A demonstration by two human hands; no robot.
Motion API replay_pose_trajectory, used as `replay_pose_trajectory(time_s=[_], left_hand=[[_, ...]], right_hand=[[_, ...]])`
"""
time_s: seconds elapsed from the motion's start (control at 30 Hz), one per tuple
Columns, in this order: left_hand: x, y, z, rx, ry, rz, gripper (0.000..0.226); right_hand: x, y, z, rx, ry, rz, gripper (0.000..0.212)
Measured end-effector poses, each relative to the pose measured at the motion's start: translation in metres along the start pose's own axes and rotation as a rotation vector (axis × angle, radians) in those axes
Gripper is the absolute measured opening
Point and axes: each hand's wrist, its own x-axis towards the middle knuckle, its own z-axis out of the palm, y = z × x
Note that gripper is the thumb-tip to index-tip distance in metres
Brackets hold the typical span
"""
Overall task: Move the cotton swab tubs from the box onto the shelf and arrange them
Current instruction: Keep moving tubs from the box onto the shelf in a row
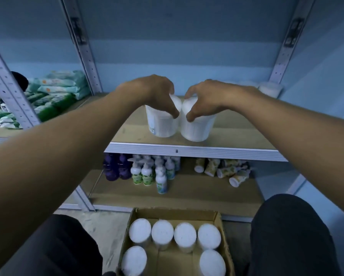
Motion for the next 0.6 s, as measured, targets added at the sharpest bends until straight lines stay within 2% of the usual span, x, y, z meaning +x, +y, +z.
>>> replay_pose_trajectory(time_s=[0.07, 0.23, 0.6], left_hand=[[0.007, -0.001, -0.001, -0.008, -0.030, -0.017, 0.077], [0.019, -0.001, 0.003, -0.035, -0.085, -0.030, 0.070], [0.042, -0.002, 0.021, -0.074, -0.147, -0.055, 0.073]], right_hand=[[0.003, -0.001, -0.003, -0.020, -0.015, 0.003, 0.063], [0.015, -0.001, 0.006, -0.024, -0.060, 0.016, 0.064], [0.044, 0.008, 0.031, 0.014, -0.133, 0.073, 0.080]])
